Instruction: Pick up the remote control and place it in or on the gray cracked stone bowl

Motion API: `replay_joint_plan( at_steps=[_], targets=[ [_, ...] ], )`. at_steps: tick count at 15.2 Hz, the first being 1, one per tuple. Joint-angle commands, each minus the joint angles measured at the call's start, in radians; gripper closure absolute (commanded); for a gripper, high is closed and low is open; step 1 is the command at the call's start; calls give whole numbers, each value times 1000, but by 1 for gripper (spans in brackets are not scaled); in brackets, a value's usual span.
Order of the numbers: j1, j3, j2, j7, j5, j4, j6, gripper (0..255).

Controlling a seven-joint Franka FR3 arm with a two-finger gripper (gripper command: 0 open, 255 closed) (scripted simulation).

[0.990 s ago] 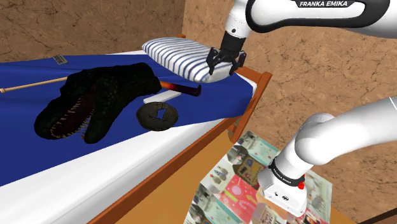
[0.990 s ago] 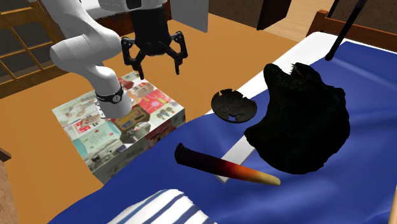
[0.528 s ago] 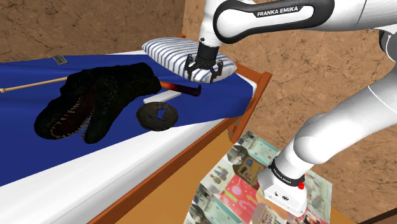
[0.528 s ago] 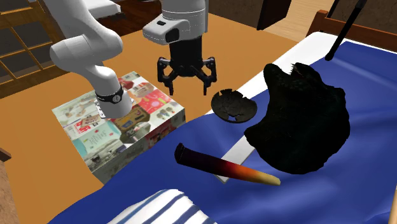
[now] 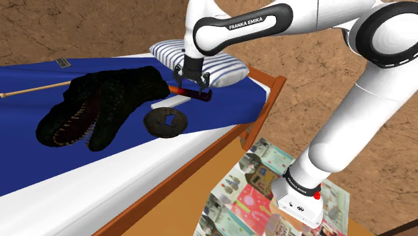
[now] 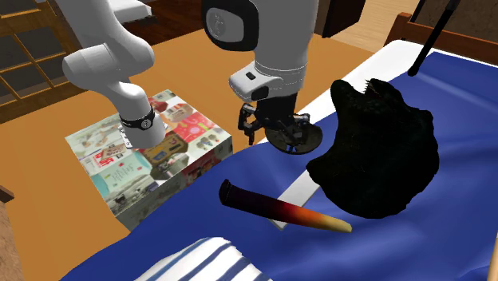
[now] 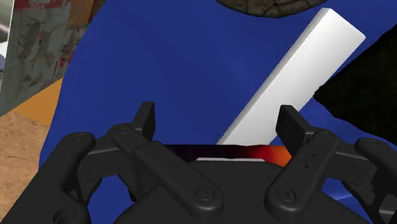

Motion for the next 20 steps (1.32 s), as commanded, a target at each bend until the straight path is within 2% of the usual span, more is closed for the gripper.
replay_joint_plan(
  at_steps=[1,8,15,20],
  targets=[
    [4,-2,89,86,-25,73,2,0],
    [51,-50,385,328,-79,353,-16,0],
    [55,-58,421,337,-93,310,61,0],
    [55,-59,425,338,-94,307,68,0]
  ],
)
